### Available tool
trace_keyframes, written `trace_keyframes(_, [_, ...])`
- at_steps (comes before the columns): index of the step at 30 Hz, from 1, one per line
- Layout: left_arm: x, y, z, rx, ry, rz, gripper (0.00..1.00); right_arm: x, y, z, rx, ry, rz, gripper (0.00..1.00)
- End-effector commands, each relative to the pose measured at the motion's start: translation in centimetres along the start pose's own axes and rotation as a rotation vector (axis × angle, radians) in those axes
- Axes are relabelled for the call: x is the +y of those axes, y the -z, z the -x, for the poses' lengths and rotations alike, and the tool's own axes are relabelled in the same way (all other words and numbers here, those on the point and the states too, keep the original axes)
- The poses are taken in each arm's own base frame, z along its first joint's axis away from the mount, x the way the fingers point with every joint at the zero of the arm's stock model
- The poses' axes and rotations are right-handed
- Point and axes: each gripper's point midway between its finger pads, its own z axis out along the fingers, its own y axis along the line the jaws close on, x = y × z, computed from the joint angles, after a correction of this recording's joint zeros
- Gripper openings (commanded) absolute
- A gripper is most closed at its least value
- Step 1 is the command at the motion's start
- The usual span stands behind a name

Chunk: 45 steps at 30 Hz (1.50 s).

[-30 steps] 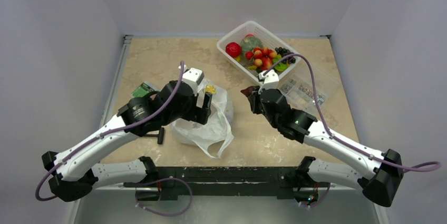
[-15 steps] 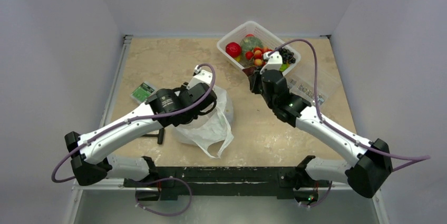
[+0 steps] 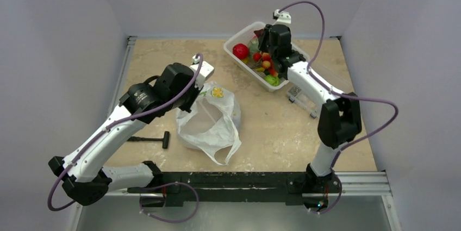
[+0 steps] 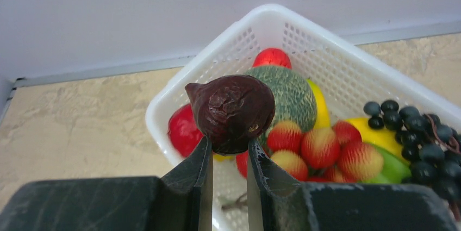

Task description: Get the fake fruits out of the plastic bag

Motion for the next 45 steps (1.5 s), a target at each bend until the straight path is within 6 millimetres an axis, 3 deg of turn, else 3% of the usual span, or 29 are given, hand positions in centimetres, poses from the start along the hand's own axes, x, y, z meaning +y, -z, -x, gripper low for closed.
trace_keyframes(1, [-0.1, 0.1, 1.5, -0.103, -0.119, -0.056, 0.00, 0.7, -4.5, 2.2, -0.036, 0.039, 0.026, 0.00])
trace_keyframes(7, [2.0, -0.7, 2.0, -0.213, -0.142, 0.054, 0.00, -0.7, -10.5, 0.3, 0.033, 0.109, -0.041, 0.00])
trace_keyframes(12, [2.9, 0.1, 2.5, -0.360, -0.114, 0.095, 0.00, -1.1, -13.6, -1.3, 0.070, 0.154, -0.059, 0.25])
trace_keyframes(18, [3.1, 0.3, 1.8, -0.443, -0.068, 0.104, 0.00, -1.4, -14.1, -0.6, 0.062, 0.192, -0.084, 0.55])
trace_keyframes(23, [3.0, -0.1, 1.3, -0.458, -0.043, 0.103, 0.00, -1.6, -12.6, 0.8, 0.057, 0.220, -0.096, 0.67])
trace_keyframes(27, [3.2, -0.3, 1.1, -0.470, -0.022, 0.116, 0.00, -1.3, -9.4, 1.4, 0.083, 0.180, -0.080, 0.72])
trace_keyframes(31, [3.5, -0.6, 1.0, -0.457, -0.007, 0.137, 0.00, 2.2, -4.9, -0.6, 0.152, 0.107, 0.062, 0.73])
trace_keyframes(38, [4.7, -0.3, 2.3, -0.437, 0.053, 0.203, 0.00, 9.0, 7.5, -4.2, 0.235, 0.118, 0.331, 0.76])
trace_keyframes(41, [6.1, 0.9, 3.7, -0.434, 0.081, 0.268, 0.00, 10.8, 12.7, -7.0, 0.295, 0.076, 0.489, 0.70])
trace_keyframes(45, [6.6, 2.3, 6.4, -0.440, 0.072, 0.279, 0.00, 13.8, 19.5, -9.3, 0.270, 0.098, 0.700, 0.59])
